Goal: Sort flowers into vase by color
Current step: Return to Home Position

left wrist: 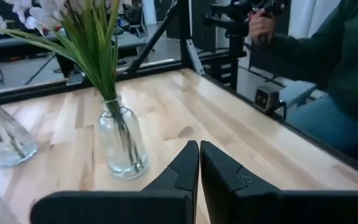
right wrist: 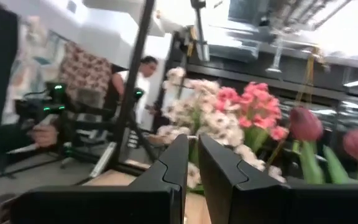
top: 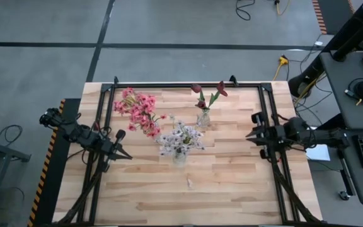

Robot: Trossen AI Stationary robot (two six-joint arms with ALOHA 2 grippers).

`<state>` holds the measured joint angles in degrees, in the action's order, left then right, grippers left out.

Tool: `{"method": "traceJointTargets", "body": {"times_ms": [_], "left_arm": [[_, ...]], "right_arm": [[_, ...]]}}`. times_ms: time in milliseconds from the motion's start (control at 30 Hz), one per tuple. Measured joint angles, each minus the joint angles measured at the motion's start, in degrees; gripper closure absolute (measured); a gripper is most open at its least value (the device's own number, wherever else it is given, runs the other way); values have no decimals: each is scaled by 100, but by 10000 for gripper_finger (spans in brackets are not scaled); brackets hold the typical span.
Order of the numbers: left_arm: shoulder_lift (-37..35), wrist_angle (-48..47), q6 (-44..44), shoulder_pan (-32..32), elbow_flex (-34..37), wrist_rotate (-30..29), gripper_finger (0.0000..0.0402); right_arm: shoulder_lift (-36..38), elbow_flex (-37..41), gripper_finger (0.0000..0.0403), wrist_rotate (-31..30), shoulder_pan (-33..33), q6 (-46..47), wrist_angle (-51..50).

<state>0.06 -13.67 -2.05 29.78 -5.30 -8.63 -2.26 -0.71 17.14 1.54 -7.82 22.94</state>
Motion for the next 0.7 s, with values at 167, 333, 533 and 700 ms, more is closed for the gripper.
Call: {"method": "traceJointTargets", "body": {"times_ms": [167,333,533,700], "left_arm": [[30,-35,70,0,-32,-198,402],[44,-27,577,0,-46,-197,402],[47,-24,577,0,-46,-196,402],[50,-3,577,0,-50,-196,402]], "right_arm": [[-65,-15,371,-220,0,201,305],[-98,-60,371,-220,0,356,263],[-121,-66,371,-220,0,292,257],[-120,-70,371,-220,0,292,258]]}}
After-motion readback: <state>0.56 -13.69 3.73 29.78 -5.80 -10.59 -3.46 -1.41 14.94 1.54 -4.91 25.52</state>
